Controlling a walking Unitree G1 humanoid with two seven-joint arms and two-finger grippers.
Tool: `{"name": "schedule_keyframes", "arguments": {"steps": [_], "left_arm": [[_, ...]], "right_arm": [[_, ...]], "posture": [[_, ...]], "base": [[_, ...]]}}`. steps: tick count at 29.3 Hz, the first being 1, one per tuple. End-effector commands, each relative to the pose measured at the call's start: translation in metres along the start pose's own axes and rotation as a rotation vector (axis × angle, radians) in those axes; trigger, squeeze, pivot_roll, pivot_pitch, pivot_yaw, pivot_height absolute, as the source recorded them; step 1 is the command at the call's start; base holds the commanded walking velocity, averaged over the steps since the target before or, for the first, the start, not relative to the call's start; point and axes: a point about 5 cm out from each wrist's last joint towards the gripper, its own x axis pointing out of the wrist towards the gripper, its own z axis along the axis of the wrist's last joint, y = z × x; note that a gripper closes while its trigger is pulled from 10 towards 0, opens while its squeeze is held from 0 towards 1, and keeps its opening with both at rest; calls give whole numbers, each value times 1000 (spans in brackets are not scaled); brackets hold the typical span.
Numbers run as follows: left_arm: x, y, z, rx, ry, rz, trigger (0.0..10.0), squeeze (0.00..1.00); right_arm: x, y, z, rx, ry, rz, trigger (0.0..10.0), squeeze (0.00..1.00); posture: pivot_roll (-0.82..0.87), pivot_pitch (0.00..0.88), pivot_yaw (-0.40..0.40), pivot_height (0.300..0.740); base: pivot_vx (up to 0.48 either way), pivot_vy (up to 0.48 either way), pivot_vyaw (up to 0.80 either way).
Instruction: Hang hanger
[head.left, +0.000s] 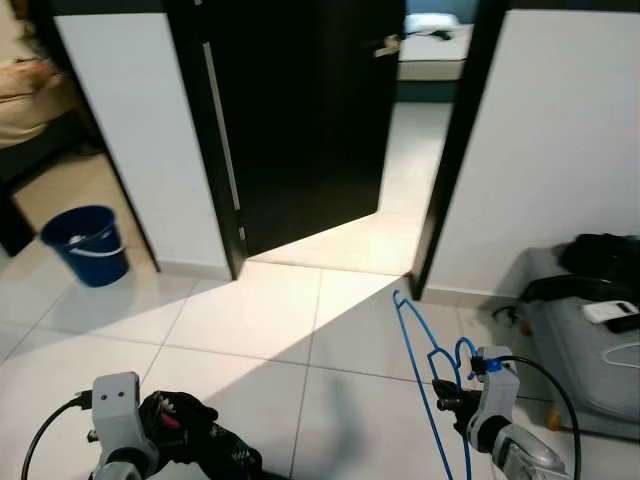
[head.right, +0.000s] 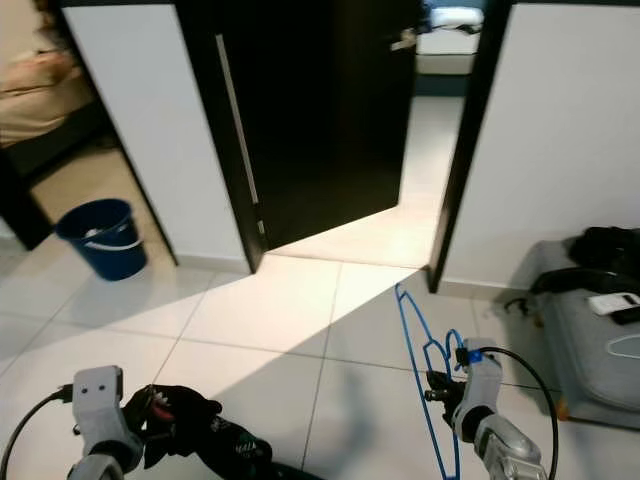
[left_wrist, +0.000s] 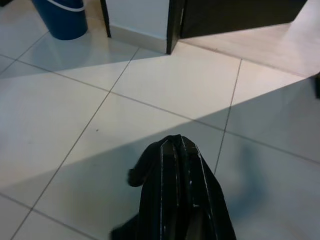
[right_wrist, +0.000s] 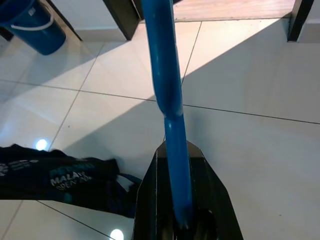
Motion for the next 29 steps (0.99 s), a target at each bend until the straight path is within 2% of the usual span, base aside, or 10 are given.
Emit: {"name": "schedule_keyframes", "arguments": {"steps": [1, 6, 7, 17, 20, 23, 24, 26, 28, 29], "left_arm": [[-1, 3, 2, 14, -13, 1, 10000, 0], [-1, 3, 8, 74, -51, -3, 10000, 0], [2, 7, 18, 44, -89, 15, 10000, 0], [10, 4, 46, 32, -181, -1, 10000, 0], [13, 2, 61, 28, -233, -9, 10000, 0], [20, -3, 93, 38, -339, -22, 10000, 0], [20, -3, 93, 38, -339, -22, 10000, 0], [21, -4, 105, 36, -375, -25, 10000, 0], [23, -7, 129, 41, -446, -29, 10000, 0], [24, -10, 152, 51, -513, -26, 10000, 0]], "right_arm": [[2, 4, -3, -2, 16, 15, 0, 0], [2, 4, -4, -2, 20, 18, 0, 0], [3, 5, -4, -2, 19, 21, 0, 0], [5, 9, 4, -17, -10, 47, 0, 0], [9, 8, 21, -35, -56, 51, 0, 0], [21, 13, 67, -96, -163, 95, 0, 0], [21, 13, 67, -96, -163, 95, 0, 0], [25, 17, 84, -121, -201, 116, 0, 0], [30, 29, 116, -187, -265, 176, 0, 0], [33, 43, 141, -252, -315, 241, 0, 0]], "posture": [[32, 0, -1, 740], [32, 0, -1, 740], [27, 0, 0, 740], [38, 0, -3, 740], [38, 0, -2, 740], [41, 0, -4, 740], [41, 0, -4, 740], [40, 0, -4, 740], [43, 0, -6, 740], [47, 0, -4, 740]], "base": [[0, 0, 650], [427, 0, 652], [480, 0, 656], [480, 0, 653], [480, 0, 650], [480, 0, 654], [480, 0, 656], [480, 0, 656], [480, 0, 650], [480, 0, 650]]}}
